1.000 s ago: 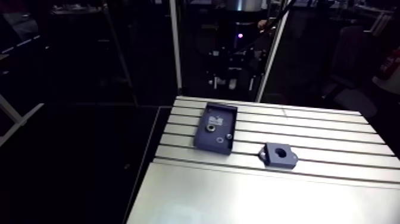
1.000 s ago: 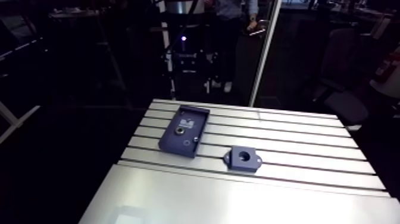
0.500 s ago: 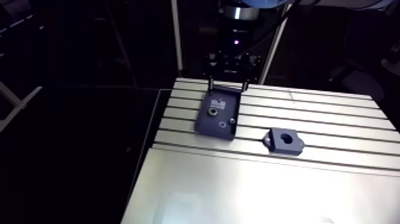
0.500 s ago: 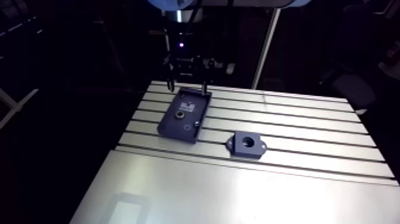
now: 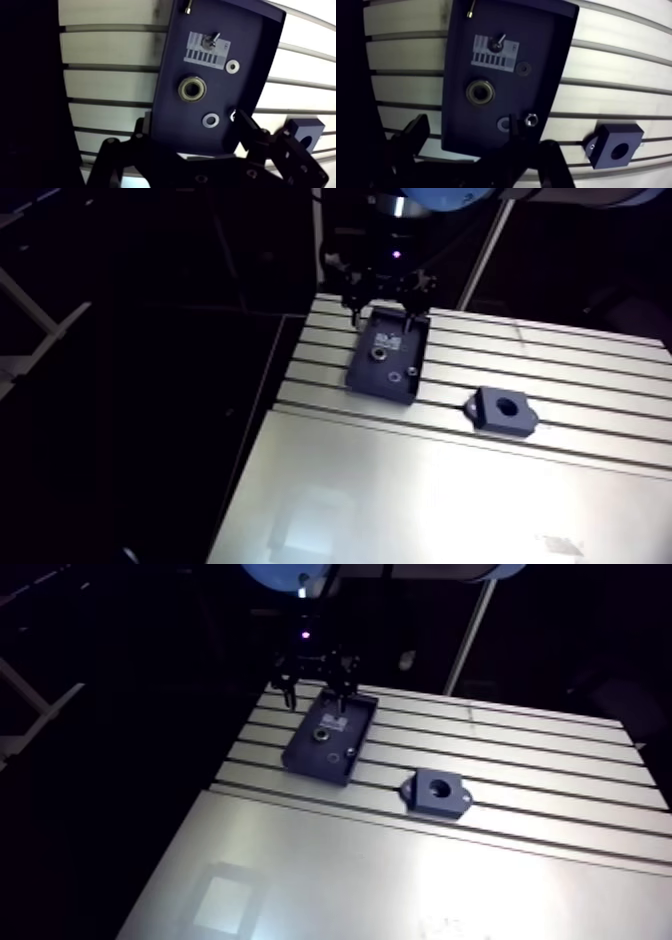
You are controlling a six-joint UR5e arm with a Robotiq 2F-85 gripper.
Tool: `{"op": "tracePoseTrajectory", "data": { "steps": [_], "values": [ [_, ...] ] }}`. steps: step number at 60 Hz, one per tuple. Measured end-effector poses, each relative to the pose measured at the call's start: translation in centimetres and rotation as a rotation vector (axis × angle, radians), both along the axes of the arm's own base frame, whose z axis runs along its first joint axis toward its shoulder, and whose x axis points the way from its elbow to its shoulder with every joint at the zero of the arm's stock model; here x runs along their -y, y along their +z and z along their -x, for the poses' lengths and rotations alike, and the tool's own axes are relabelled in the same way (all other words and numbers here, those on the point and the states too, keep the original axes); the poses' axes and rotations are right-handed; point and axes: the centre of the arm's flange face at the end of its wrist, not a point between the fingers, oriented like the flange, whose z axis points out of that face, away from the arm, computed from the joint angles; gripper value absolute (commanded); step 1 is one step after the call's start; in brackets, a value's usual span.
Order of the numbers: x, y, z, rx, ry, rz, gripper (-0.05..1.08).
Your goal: Pick up the bearing and press it into the housing until flush.
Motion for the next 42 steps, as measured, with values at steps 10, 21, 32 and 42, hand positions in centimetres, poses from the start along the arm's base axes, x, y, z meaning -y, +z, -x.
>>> {"op": "tracePoseTrajectory", "data": {
  "steps": [10, 21, 32, 42],
  "values": [
    [0.2, -0.6, 0.1, -0.004, 0.003, -0.001, 0.2],
    [0.0, -0.8, 0.3, -0.007, 0.002, -0.001, 0.24],
    [0.0, -1.2, 0.3, -0.005, 0.002, -0.002, 0.32],
    [0.0, -1.7, 0.3, 0.001, 0.003, -0.003, 0.4]
  ]
}}
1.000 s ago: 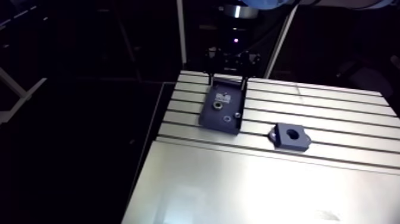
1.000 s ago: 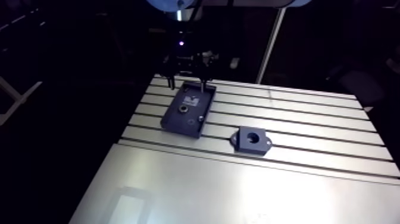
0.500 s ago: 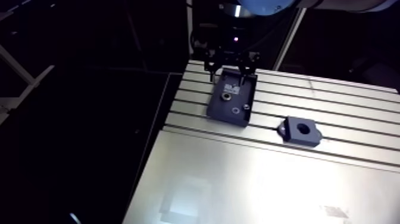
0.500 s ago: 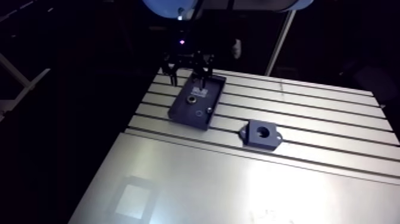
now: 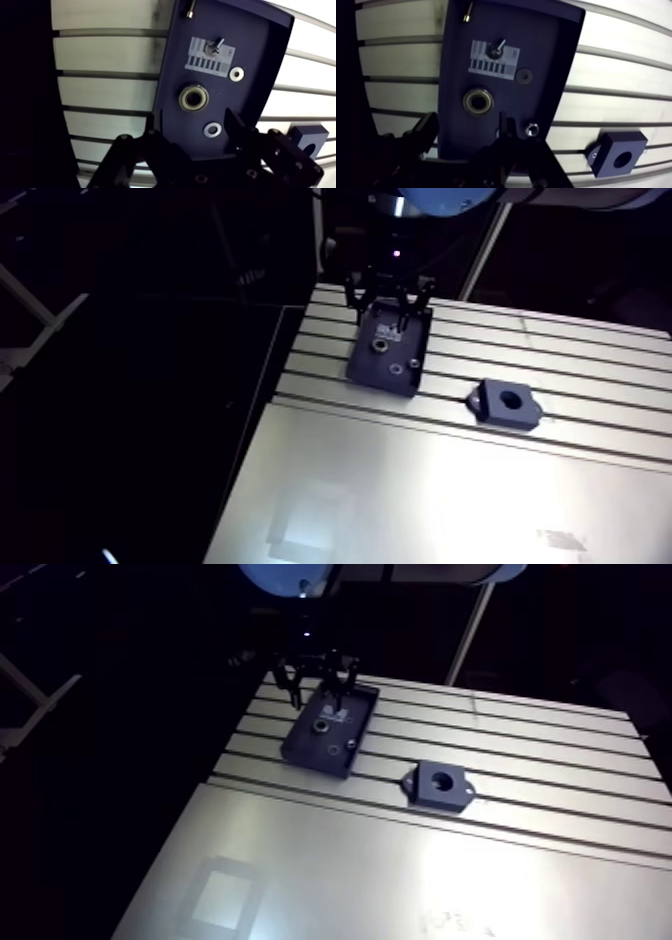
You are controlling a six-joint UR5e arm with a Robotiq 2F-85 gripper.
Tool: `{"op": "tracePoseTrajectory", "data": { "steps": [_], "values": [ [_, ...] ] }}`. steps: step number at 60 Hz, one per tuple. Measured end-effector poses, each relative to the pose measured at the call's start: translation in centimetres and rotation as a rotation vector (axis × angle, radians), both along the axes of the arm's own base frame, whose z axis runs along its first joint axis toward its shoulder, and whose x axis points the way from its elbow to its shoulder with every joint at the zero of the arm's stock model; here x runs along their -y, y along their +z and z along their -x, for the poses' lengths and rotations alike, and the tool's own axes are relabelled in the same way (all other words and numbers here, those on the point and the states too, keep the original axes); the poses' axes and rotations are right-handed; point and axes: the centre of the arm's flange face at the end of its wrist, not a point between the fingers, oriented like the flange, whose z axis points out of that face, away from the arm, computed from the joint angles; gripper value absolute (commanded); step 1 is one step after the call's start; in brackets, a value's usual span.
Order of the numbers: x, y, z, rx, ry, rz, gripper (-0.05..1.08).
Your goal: Pick up the bearing and press it into the housing until flush.
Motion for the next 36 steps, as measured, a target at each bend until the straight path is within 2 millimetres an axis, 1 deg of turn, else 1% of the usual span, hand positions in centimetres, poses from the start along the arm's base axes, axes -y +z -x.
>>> {"op": "tracePoseTrajectory", "data": {
  "steps": [18, 36],
  "values": [
    [0.0, -0.4, 0.1, -0.009, 0.0, 0.002, 0.4],
    [-0.3, -1.4, 0.3, -0.003, 0.006, 0.001, 0.4]
  ]
}}
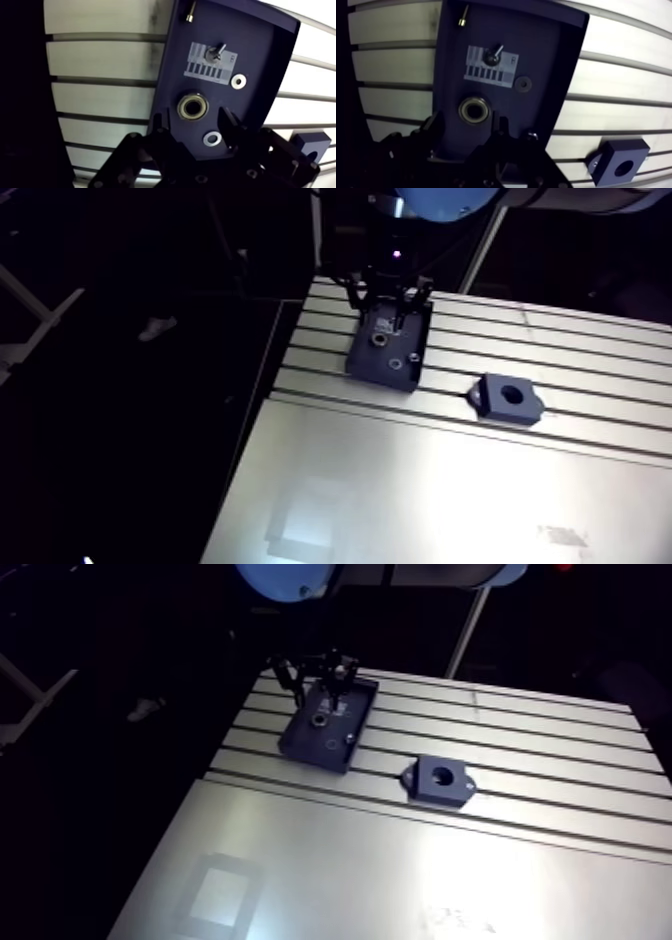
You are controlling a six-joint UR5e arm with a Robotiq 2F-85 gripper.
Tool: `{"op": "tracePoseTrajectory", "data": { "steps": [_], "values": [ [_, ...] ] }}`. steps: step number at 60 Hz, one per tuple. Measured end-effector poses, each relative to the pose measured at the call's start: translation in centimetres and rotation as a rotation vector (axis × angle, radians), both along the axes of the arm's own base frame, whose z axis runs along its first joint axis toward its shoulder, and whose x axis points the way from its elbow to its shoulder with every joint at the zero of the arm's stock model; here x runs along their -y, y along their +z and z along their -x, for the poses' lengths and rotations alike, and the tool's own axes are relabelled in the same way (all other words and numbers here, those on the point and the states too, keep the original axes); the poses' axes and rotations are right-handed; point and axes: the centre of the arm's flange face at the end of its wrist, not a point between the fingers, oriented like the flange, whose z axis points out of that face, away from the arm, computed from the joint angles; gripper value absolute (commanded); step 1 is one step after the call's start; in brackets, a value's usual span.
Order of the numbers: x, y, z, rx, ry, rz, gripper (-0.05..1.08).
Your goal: Pick up the bearing and press it into the housing until flush.
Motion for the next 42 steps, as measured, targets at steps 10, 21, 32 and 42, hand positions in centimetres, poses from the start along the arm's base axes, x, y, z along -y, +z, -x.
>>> {"op": "tracePoseTrajectory", "data": {
  "steps": [10, 21, 32, 42],
  "values": [
    [0.0, -0.6, 0.1, 0.003, 0.006, 0.0, 0.41],
    [0.0, -1.0, 0.3, 0.005, 0.009, 0.0, 0.41],
    [0.0, -1.3, 0.3, 0.007, 0.01, 0.0, 0.41],
    [-0.1, -1.5, 0.2, 0.011, 0.01, -0.001, 0.41]
  ]
}}
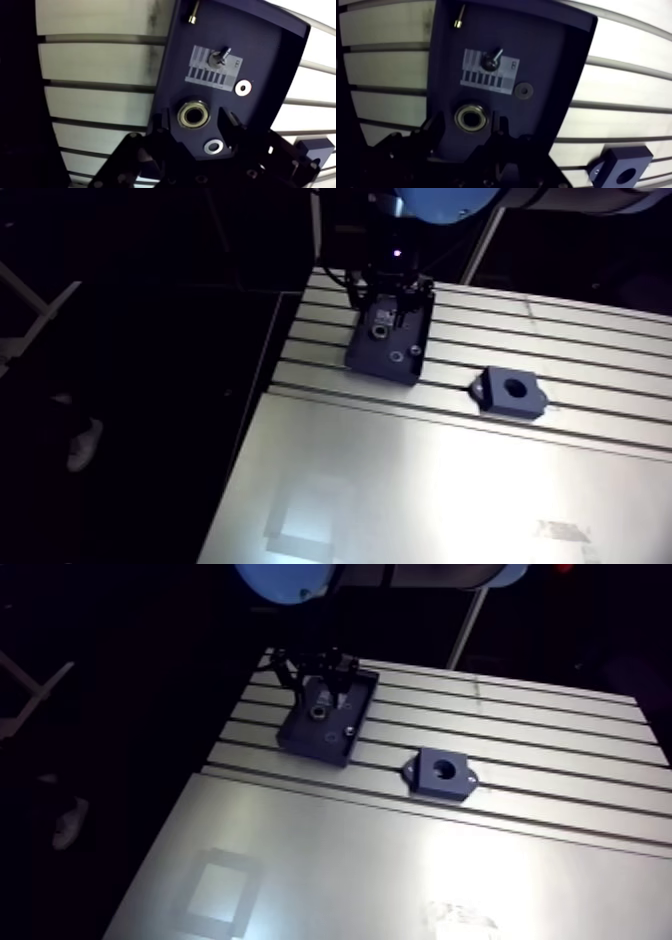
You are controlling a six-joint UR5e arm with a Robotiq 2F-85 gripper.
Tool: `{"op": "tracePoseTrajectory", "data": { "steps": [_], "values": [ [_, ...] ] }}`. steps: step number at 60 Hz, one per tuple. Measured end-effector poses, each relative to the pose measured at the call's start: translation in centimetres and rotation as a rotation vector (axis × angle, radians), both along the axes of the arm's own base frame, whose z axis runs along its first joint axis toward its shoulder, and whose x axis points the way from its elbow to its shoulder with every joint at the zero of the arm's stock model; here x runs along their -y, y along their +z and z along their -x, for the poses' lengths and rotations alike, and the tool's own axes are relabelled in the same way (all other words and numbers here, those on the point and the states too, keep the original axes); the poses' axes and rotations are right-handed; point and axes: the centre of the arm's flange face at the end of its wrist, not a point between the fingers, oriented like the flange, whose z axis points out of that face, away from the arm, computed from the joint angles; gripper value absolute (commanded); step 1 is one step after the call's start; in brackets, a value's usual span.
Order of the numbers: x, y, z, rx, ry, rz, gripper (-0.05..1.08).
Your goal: Pick up the bearing and press it into the housing until flush.
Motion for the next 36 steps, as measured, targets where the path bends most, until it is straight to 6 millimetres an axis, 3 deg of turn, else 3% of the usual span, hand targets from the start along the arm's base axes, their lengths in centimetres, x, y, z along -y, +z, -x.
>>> {"op": "tracePoseTrajectory", "data": {
  "steps": [36],
  "values": [
    [-0.14, -0.41, -0.28, 0.005, -0.001, -0.001, 0.43]
  ]
}}
